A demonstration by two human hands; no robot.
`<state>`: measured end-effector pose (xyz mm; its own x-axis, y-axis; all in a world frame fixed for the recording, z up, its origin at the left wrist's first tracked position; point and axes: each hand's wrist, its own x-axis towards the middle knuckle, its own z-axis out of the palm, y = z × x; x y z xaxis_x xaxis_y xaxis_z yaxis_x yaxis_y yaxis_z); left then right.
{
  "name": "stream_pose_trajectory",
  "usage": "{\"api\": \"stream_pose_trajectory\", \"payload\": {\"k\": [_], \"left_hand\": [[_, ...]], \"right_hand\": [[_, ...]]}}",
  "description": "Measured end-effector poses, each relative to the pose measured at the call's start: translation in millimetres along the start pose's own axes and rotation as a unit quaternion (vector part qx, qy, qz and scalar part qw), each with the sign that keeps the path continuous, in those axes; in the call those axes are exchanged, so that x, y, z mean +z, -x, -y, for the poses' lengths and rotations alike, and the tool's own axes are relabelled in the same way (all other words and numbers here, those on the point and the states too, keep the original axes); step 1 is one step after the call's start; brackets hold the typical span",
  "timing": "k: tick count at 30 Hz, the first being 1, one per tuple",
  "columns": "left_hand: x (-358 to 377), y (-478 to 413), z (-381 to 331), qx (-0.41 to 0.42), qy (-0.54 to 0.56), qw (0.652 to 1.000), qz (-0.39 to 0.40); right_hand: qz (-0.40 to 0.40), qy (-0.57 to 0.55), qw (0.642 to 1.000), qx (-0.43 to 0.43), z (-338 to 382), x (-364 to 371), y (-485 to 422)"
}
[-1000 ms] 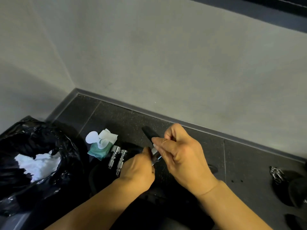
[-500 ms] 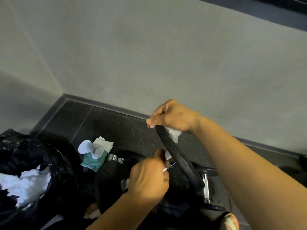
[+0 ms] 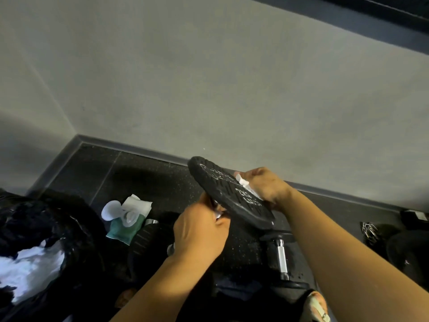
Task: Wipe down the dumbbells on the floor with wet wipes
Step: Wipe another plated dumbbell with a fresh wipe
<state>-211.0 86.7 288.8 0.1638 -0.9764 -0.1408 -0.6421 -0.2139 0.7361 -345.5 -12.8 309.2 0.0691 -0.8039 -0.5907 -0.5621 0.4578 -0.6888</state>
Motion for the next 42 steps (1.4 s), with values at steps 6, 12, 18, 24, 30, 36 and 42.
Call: {"api": "stream_pose_trajectory", "payload": {"k": [6, 12, 18, 24, 30, 36, 42], "left_hand": [[4, -5, 8, -0.041, 0.128, 0.991, -0.010], [4, -10, 8, -0.062, 0.168, 0.983, -0.029], [-1, -25, 14, -0.102, 0.197, 0.973, -0.058], [-3, -26, 20, -0.093, 0.201, 0.973, -0.072], [0, -27, 28, -0.042, 0.185, 0.980, -0.056], [2, -23, 27, -0.028, 0.189, 0.982, -0.013], [-2, -18, 29, -0.052, 0.206, 0.977, 0.011]], "right_hand": [[-0.038, -0.169, 0.984, 0.049, -11, 3, 13], [-0.120, -0.234, 0.962, 0.066, -7, 11, 32], [-0.094, -0.294, 0.951, 0.012, -10, 26, 64], [-0.219, -0.323, 0.912, -0.128, -7, 14, 76], [-0.171, -0.151, 0.923, -0.310, 22, 12, 84], [-0.163, 0.110, 0.926, -0.321, 22, 28, 74], [-0.166, 0.140, 0.954, -0.206, 0, 7, 27]]}}
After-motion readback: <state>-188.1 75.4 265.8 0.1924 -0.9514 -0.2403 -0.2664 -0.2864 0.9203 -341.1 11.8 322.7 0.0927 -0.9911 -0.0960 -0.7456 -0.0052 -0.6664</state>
